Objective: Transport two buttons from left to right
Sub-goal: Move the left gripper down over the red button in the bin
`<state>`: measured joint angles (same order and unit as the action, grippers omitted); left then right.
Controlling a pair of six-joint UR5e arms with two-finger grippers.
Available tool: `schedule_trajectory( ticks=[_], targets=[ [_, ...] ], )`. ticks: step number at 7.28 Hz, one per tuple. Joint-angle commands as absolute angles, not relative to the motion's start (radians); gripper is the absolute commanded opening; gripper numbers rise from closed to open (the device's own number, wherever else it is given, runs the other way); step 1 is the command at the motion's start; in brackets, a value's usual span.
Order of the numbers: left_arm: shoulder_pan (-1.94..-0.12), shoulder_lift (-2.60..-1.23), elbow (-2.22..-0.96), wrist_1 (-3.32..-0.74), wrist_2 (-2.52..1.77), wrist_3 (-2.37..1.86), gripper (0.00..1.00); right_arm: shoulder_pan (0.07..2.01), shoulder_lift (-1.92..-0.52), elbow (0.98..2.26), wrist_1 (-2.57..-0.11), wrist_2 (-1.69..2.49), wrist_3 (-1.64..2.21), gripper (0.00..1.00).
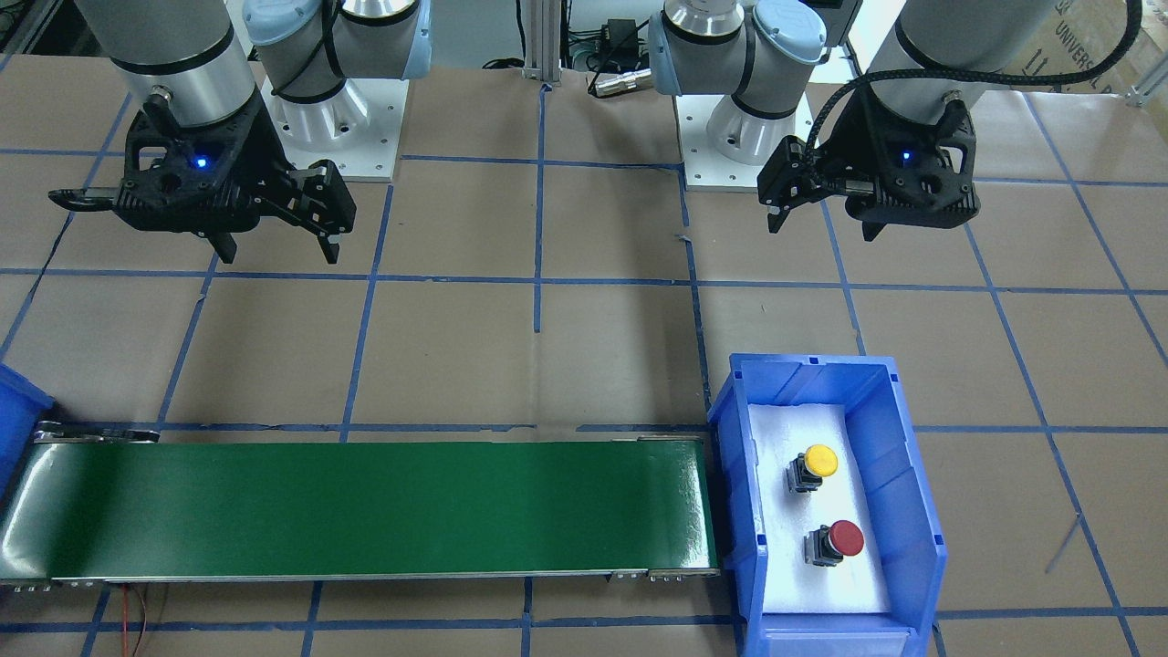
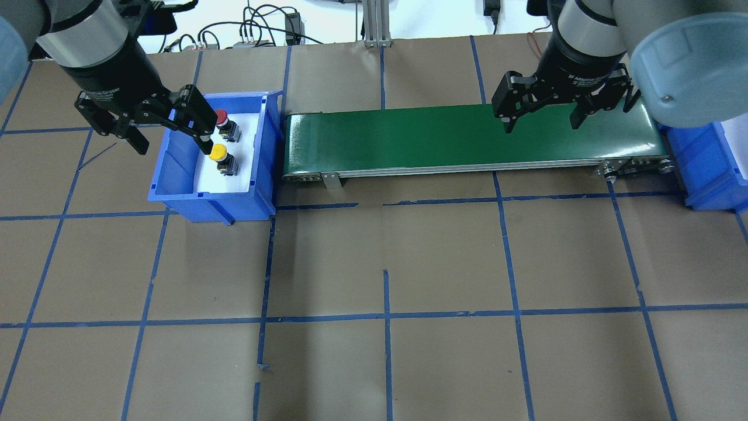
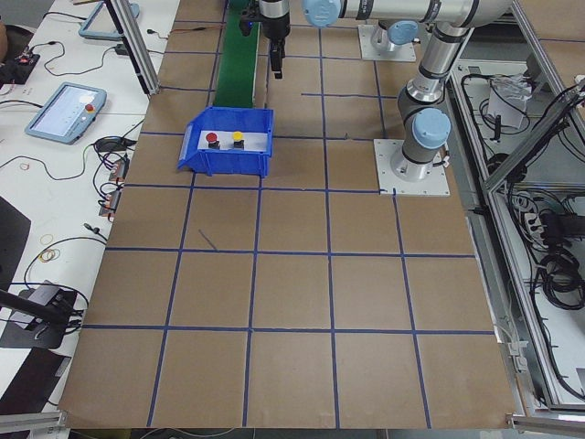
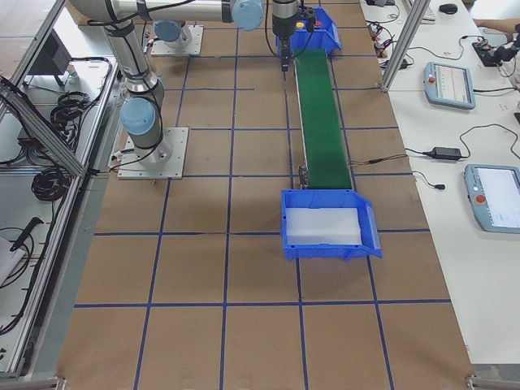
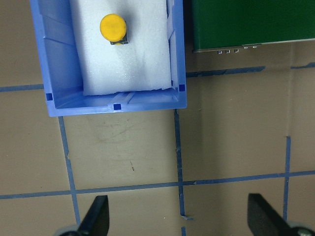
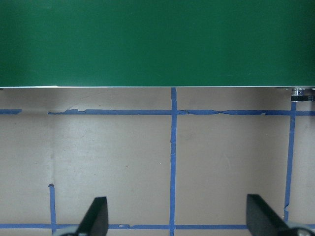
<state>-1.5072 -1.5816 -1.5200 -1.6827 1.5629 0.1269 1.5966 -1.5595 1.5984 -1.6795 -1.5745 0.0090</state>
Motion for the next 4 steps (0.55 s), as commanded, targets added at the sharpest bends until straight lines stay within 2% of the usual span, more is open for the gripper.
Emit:
schedule_trajectory(
  ticks=[1,4],
  targets=[
    [-1.505,-1.582,-1.523,-1.683,1.560,0.127,1.00,1.597,-1.560,1.598,-1.680,-1.575,0.008,1.00],
    [-1.496,-1.580,-1.503,-1.681,1.560,0.129,1.00,1.598,-1.560,1.600,-1.681,-1.574,0.009,1.00]
  ],
)
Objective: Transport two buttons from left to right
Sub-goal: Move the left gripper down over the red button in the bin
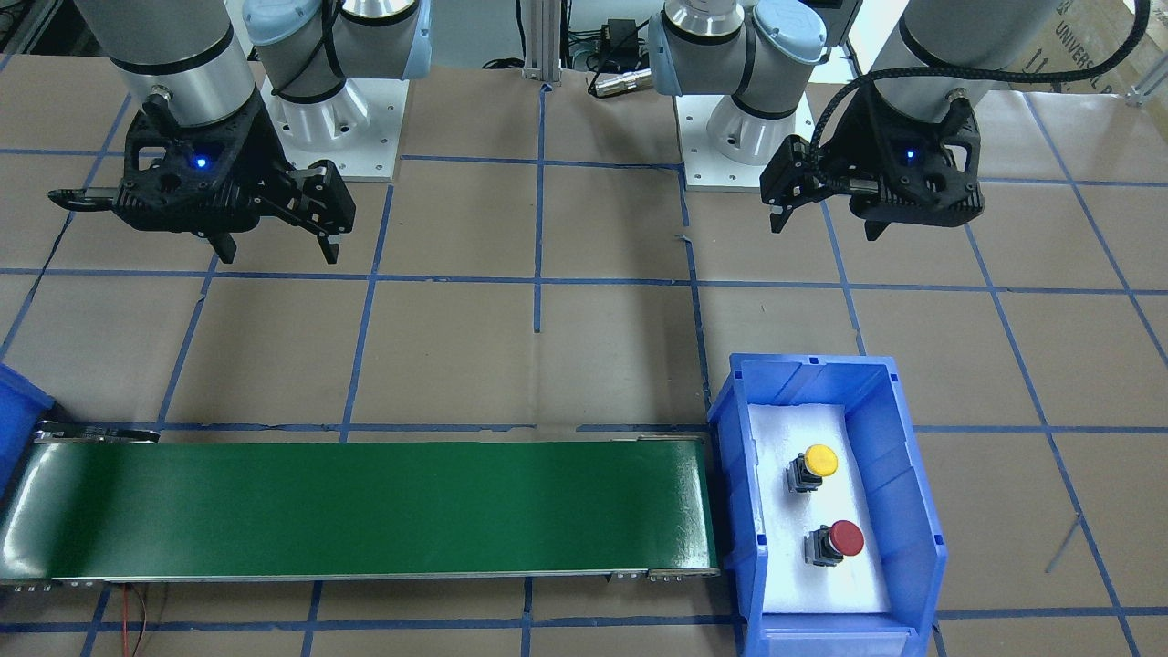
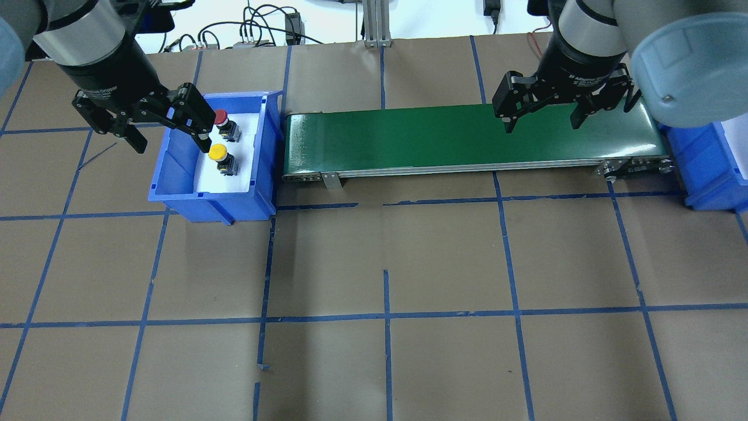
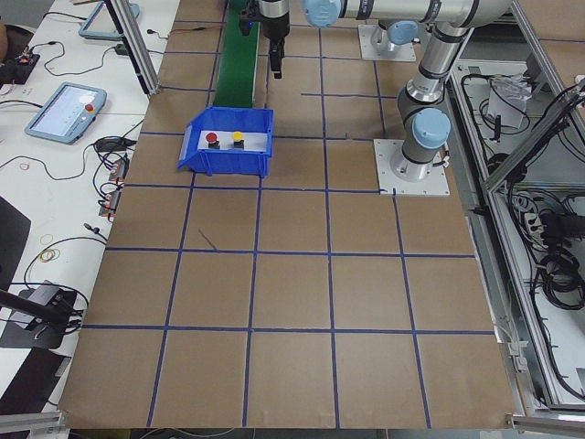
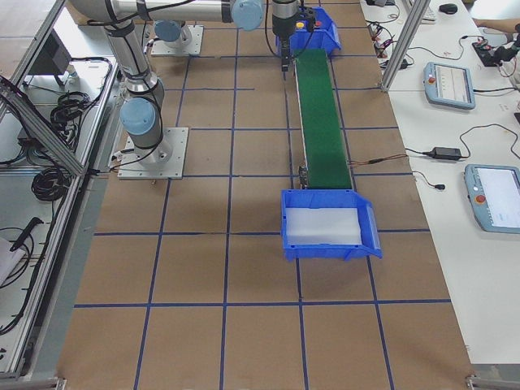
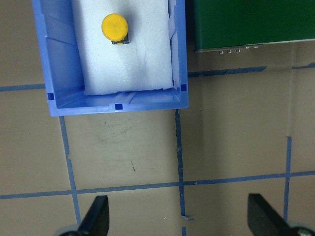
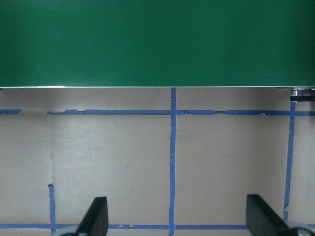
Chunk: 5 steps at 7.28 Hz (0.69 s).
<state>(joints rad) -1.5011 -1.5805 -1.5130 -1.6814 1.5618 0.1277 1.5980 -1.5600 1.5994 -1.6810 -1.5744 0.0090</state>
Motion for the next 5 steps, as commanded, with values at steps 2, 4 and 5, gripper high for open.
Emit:
schedule_trajectory(
  ticks=[2,4,5],
  targets=[
    [-1.465,-1.664,-1.491,-1.573,1.560,0.149,1.00,1.600,-1.560,1.600,-1.681,-1.574,0.009,1.00],
    [-1.450,-1.831,-1.451,-1.435,1.568,0.164,1.00,1.600,-1.560,1.600,-1.681,-1.574,0.009,1.00],
    [-1.447,-1.871,-1.453,-1.380,1.568,0.191,1.00,1.600,-1.560,1.601,-1.681,-1.574,0.009,1.00]
  ],
)
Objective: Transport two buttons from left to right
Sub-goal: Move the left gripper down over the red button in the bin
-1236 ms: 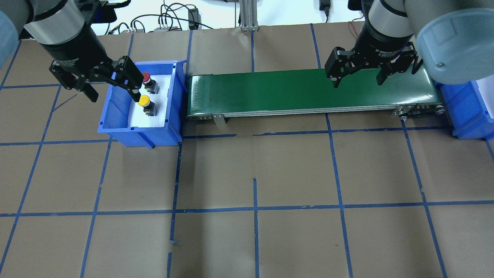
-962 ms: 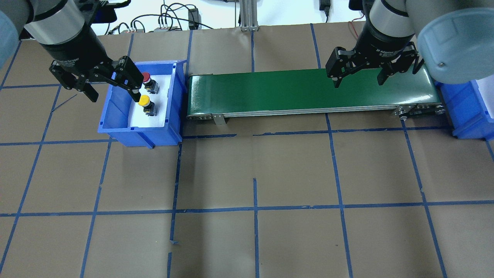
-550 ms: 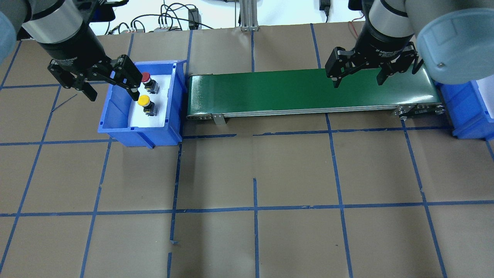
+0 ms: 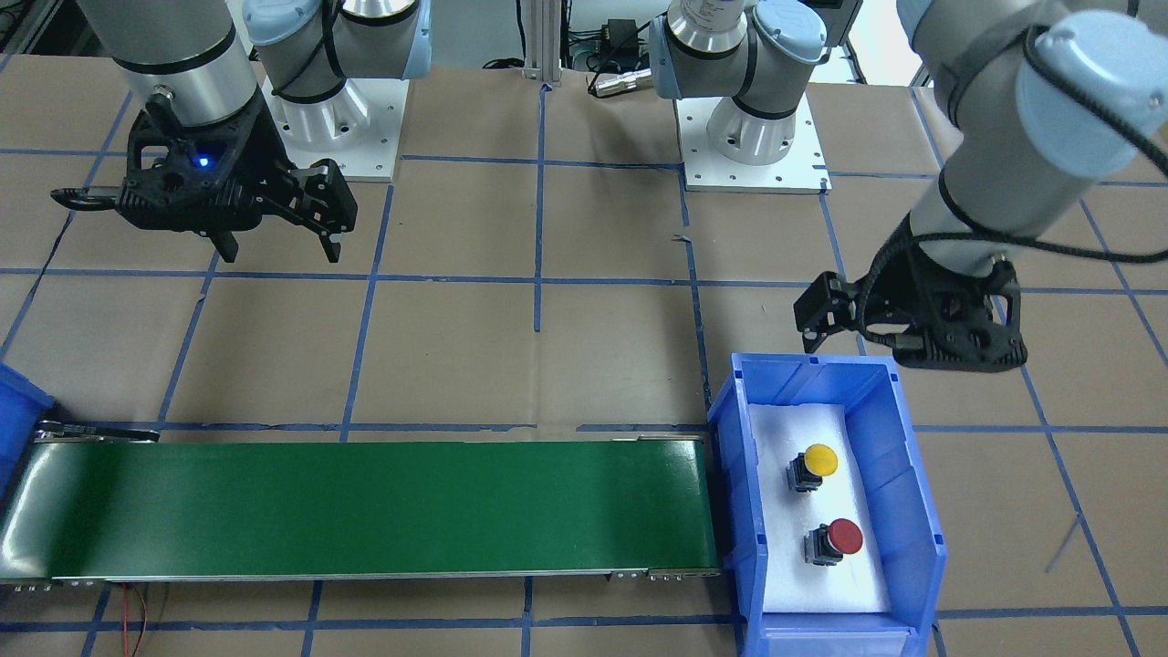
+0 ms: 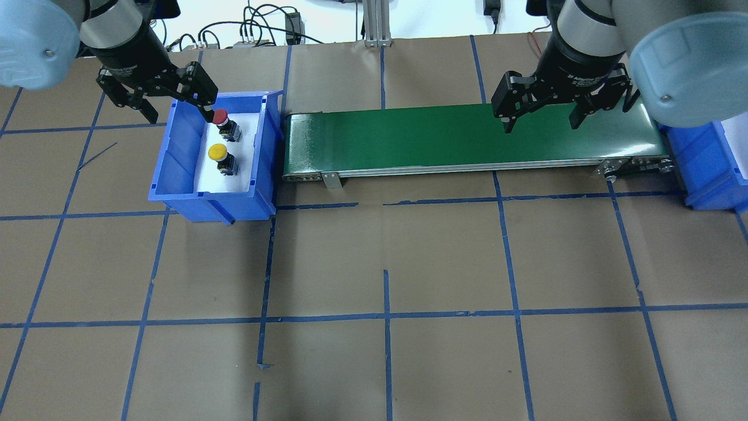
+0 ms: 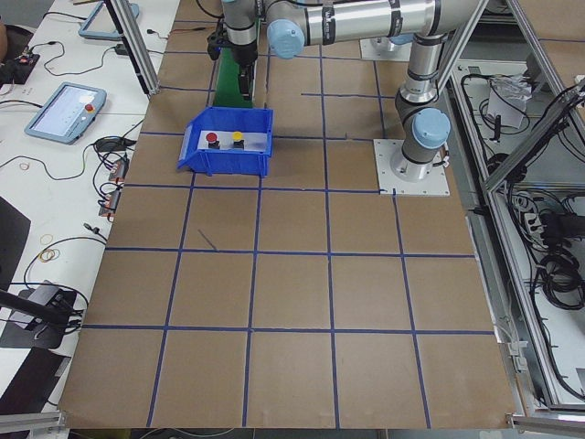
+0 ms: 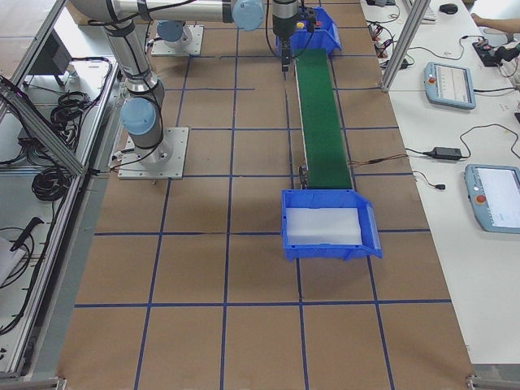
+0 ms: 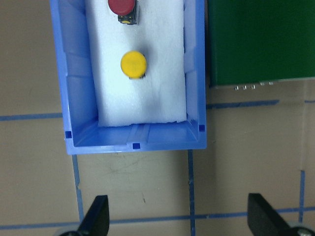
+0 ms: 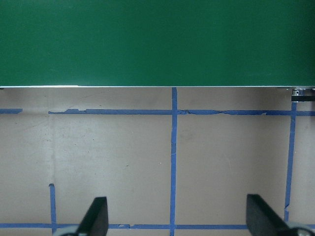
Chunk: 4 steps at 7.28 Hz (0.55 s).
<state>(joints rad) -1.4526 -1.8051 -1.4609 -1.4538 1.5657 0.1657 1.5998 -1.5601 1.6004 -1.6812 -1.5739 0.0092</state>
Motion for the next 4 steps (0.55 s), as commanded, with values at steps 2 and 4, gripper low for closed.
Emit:
schedule_trajectory(
  ticks=[2,4],
  targets=[
    [-1.440,-1.968,-1.448,-1.243,1.568,0.239,1.00,1.600,-1.560,1.605,-1.681,-1.574,0.008,1.00],
    [-1.437,-2.050,-1.401,-1.189,1.565,0.242,1.00,1.600,-1.560,1.605,-1.681,-1.574,0.005,1.00]
  ],
)
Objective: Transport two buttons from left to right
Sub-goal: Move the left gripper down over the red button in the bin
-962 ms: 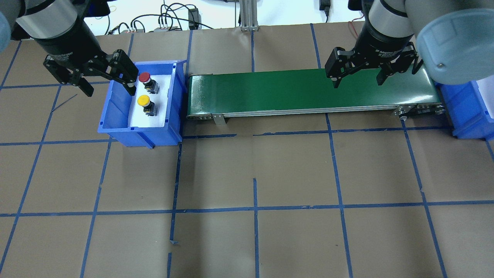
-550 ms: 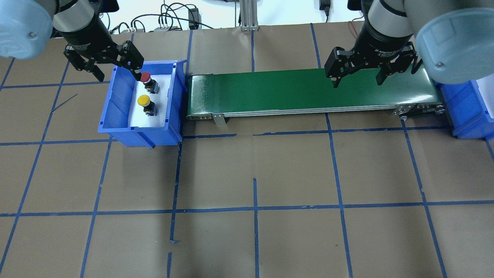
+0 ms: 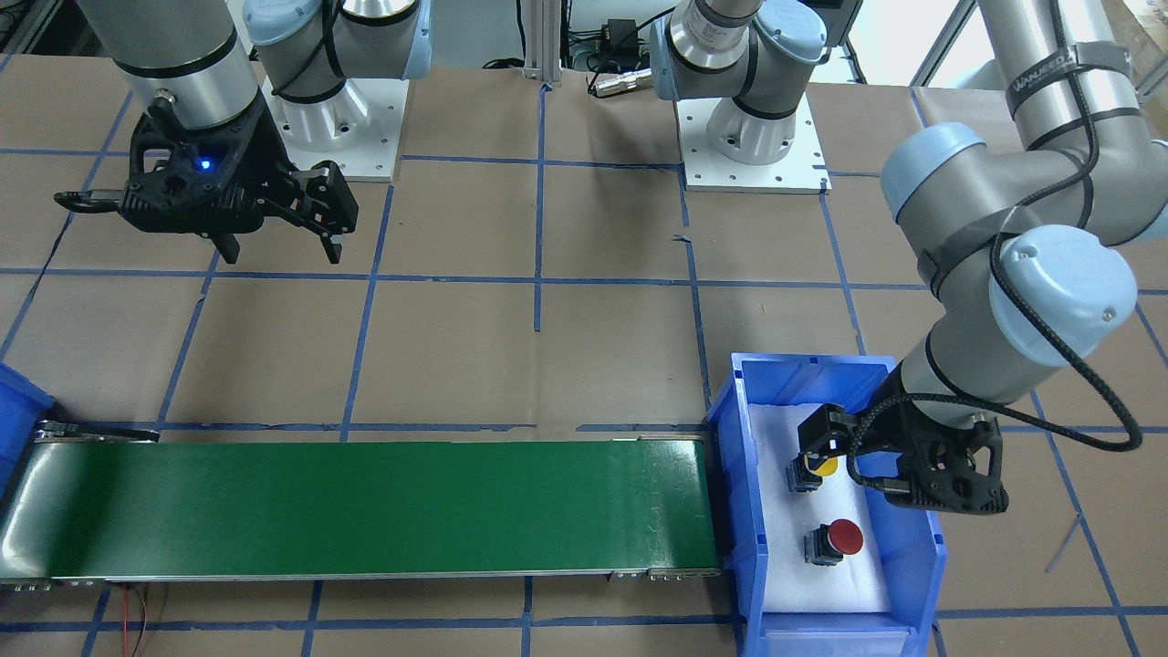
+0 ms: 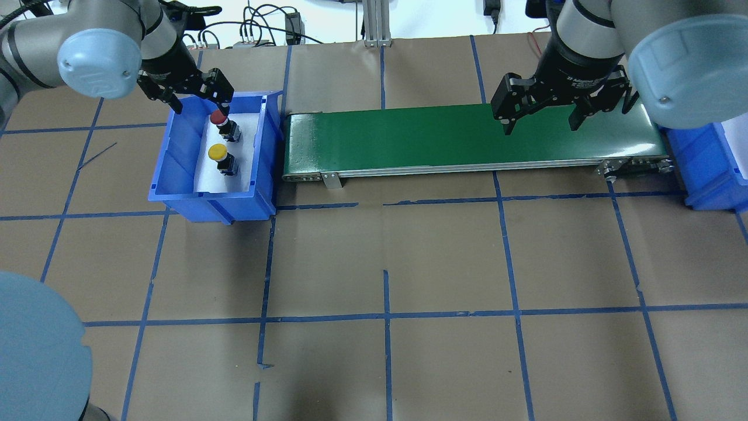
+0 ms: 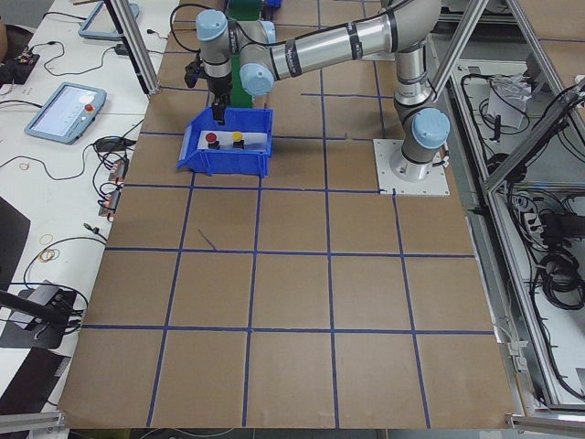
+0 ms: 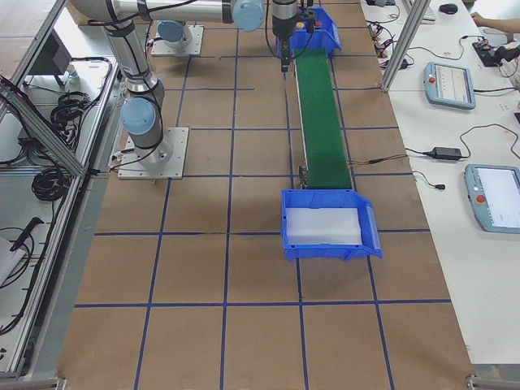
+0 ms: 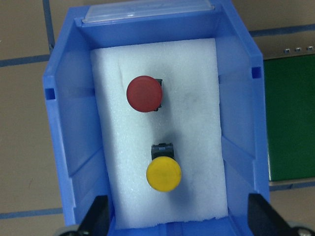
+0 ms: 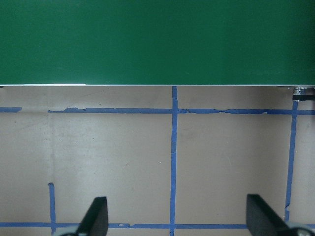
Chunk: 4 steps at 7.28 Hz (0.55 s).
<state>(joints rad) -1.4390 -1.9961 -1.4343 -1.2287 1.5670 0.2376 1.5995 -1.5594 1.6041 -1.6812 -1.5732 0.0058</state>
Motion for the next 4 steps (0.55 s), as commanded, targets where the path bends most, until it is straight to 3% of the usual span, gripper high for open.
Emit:
schedule_trajectory(
  ticks=[1,4],
  targets=[
    [-1.427,-2.084,-1.373,-1.187,1.568,0.264,1.00,1.601,-1.560,1.605,-1.681,-1.574,0.005,1.00],
    [-1.425,-2.138,-1.345,-1.186,1.569,0.255,1.00,1.601,-1.560,1.605,-1.681,-1.574,0.006,1.00]
  ],
)
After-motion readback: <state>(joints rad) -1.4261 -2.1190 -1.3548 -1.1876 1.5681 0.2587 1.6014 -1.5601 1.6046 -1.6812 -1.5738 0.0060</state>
